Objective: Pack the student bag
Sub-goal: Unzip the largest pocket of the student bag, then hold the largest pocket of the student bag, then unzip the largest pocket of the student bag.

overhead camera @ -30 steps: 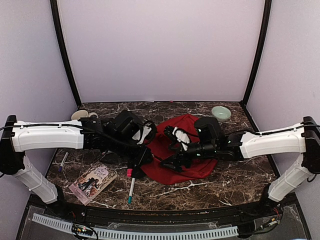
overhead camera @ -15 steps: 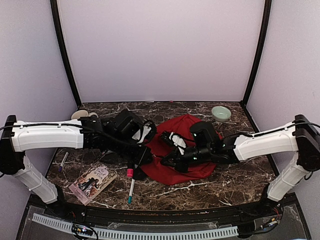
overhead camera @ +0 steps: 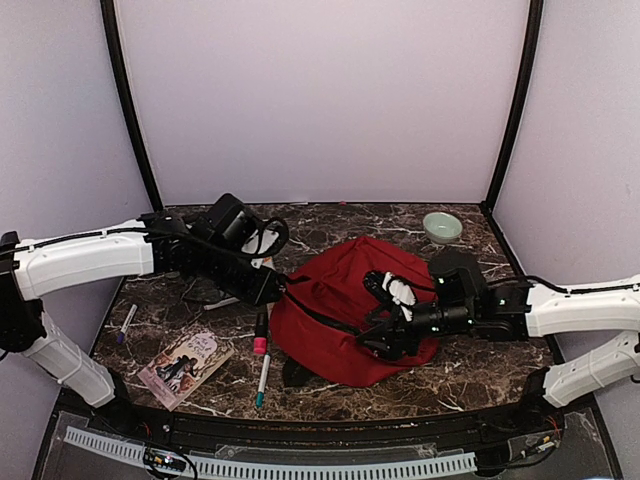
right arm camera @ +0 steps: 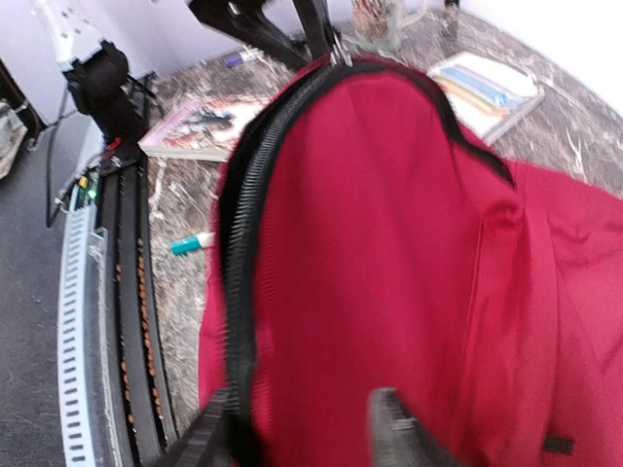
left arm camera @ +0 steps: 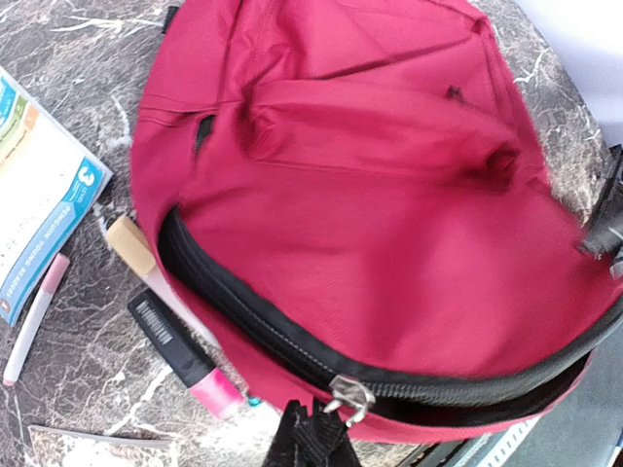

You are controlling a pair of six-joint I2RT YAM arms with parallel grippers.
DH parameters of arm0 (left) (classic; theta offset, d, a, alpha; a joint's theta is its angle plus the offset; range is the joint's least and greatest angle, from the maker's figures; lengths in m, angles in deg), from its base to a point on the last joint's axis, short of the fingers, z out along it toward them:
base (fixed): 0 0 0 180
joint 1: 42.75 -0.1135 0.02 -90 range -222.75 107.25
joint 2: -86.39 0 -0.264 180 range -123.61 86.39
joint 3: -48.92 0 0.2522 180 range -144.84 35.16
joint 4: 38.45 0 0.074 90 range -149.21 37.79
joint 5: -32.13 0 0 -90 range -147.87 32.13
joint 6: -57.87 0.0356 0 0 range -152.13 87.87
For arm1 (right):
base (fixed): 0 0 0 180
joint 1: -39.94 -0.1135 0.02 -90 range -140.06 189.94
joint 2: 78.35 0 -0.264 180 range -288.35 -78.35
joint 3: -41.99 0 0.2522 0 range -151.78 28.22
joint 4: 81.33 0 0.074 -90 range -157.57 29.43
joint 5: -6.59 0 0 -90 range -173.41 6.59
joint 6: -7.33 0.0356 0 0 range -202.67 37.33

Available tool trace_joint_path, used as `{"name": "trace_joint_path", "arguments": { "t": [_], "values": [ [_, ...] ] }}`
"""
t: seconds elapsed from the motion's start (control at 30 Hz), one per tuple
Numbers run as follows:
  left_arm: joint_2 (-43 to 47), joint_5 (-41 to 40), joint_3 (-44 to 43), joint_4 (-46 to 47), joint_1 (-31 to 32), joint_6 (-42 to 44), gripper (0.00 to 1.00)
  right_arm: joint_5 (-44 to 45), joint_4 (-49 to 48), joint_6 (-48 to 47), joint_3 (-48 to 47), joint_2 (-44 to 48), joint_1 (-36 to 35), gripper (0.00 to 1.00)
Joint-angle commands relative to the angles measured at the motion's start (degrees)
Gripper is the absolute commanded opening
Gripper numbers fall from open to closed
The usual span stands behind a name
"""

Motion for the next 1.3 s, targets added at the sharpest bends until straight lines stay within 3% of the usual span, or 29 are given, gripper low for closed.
{"name": "trace_joint_path", "arguments": {
  "t": [0.0, 0.2, 0.43, 0.53, 0.6, 0.7, 0.8, 0.9, 1.1, 1.27],
  "values": [
    [-1.17, 3.43, -5.28, -0.55, -0.46, 1.66, 0.0, 5.05, 3.48, 2.17, -5.09, -3.17, -0.25, 0.67],
    [-3.19, 4.81, -7.95, -0.08, -0.04, 1.73, 0.0, 4.47, 2.07, 4.05, -14.26, -6.91, -0.38, 0.86],
    [-4.26, 3.96, -10.86, -0.05, 2.07, -0.4, 0.0, 3.79, 1.44, 6.34, -23.42, -15.33, -0.38, 0.84],
    [-4.45, 3.4, -10.93, 0.1, 2.83, -1.77, 0.0, 2.8, 1.1, 8.18, -25.51, -18.58, -0.38, 0.75],
    [-4.38, 2.91, -10.98, 0.05, 3.51, -2.27, 0.0, 2.7, 1.89, 9.15, -26.87, -20.73, -0.38, 0.64],
    [-4.33, 2.35, -11.02, 0.01, 4.12, -2.94, 0.0, 3.81, 1.49, 10.04, -26.71, -21.68, -0.37, 0.39],
    [-4.49, 2.06, -11.07, -0.36, 4.32, -3.27, 0.0, 3.55, 1.17, 9.94, -25.19, -21.09, -0.3, 0.26],
    [-4.62, 1.05, -11.37, -0.86, 4.38, -3.37, 0.0, 1.86, 1.93, 8.6, -23.34, -19.68, -0.22, 0.0],
    [-6.96, -4.31, -14.23, -3.51, 3.91, -4.27, 0.0, -3.44, 5.34, 6.17, -19.66, -14.76, -0.29, 0.0],
    [-16.78, -13.07, -23.41, -16.46, 0.76, -7.77, 0.0, -5.95, 11.74, 2.26, -17.23, -8.49, -0.29, 0.0]
  ]
}}
